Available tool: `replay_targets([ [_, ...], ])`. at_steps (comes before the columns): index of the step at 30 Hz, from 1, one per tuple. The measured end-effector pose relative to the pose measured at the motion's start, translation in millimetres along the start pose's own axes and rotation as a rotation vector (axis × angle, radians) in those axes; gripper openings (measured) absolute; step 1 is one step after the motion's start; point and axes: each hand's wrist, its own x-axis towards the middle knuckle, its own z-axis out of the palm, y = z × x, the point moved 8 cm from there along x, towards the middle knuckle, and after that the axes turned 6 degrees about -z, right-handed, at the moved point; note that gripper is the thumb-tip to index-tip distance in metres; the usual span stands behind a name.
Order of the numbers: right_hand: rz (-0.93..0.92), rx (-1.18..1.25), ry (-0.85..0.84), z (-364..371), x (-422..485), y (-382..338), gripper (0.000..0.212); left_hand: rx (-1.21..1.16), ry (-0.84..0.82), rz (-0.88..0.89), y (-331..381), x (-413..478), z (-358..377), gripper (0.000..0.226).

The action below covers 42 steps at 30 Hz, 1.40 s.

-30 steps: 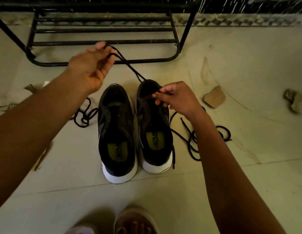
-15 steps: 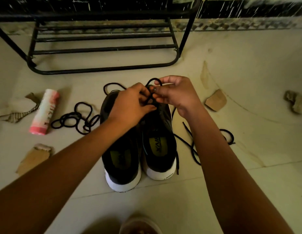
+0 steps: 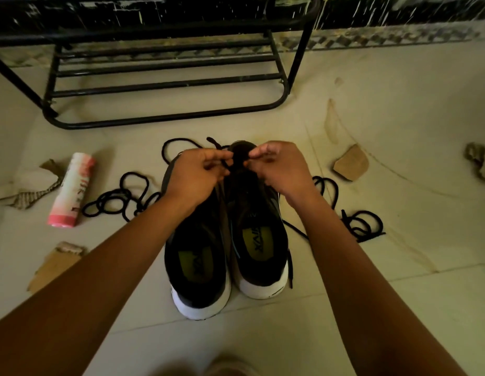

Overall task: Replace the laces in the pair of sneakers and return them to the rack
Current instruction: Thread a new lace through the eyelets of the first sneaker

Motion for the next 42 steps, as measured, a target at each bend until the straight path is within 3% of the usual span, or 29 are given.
replay_targets([
  [4,0.002,-0.081,-0.091,16,-9,7,0.013,0.195,0.114,0.123,5,-2,-6,0.016],
  [7,0.025,-0.039,-0.092,18,-13,8,0.019,0.561,0.135,0.292,13,-5,0,0.02],
  [10,0.094,0.074,-0.081,18,-15,15,0.025,0.769,0.183,0.389,13,-6,1,0.019],
  [13,0.13,0.183,-0.053,21,-17,21,0.029,0.828,0.165,0.508,19,-13,4,0.017],
  [17,0.152,0.279,-0.019,23,-19,27,0.03,0.771,0.149,0.45,20,-16,3,0.016],
  [21,0.143,0.317,-0.007,24,-21,29,0.03,0.86,0.122,0.454,20,-14,12,0.019],
  [42,0.104,0.276,0.02,24,-21,30,0.032,1.254,-0.033,0.563,28,-11,31,0.025],
])
